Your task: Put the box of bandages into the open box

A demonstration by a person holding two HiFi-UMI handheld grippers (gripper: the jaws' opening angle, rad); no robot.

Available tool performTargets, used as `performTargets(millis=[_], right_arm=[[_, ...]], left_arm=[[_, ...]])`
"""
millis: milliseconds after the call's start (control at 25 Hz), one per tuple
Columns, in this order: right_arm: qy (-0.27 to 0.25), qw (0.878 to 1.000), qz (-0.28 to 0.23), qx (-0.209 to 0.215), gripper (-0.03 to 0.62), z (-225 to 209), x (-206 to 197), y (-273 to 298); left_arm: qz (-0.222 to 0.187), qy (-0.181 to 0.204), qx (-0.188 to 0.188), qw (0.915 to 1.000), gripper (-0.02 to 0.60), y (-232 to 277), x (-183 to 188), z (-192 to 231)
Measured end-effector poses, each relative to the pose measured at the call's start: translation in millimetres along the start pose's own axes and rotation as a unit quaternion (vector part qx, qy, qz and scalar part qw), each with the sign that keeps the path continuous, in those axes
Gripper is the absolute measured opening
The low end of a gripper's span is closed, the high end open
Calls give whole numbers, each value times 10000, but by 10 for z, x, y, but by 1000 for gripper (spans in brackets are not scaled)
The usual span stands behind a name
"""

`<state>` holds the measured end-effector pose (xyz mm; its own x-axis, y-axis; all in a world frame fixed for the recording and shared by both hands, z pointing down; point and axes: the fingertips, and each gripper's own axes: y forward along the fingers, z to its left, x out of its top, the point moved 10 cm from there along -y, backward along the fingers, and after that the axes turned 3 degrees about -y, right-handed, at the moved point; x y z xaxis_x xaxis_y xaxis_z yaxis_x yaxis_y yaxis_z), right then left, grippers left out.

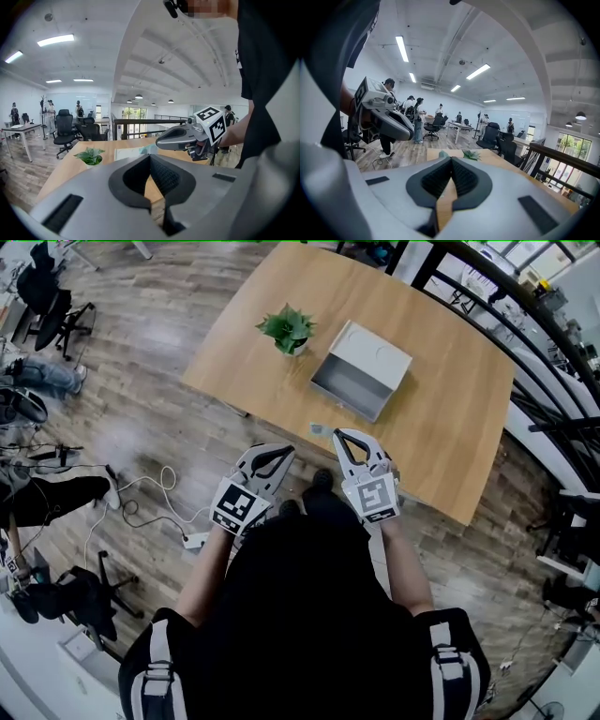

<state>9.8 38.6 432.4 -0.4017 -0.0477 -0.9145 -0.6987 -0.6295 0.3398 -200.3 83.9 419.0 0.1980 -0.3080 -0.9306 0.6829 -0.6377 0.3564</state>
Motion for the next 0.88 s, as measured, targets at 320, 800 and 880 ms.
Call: performTargets(millis=[320, 800, 880], right_arm=[[-239, 9995, -177, 112, 25, -684, 3, 121], [-145, 9995, -203, 191, 25, -1013, -195, 134], [-125, 9996, -165, 217, 25, -1009, -234, 145]], left_arm=[[-294, -178, 365, 9987, 23, 363, 339, 134], [-209, -266, 628, 9974, 23, 581, 404, 69], [-208, -304, 620, 9974, 23, 602, 415, 74]])
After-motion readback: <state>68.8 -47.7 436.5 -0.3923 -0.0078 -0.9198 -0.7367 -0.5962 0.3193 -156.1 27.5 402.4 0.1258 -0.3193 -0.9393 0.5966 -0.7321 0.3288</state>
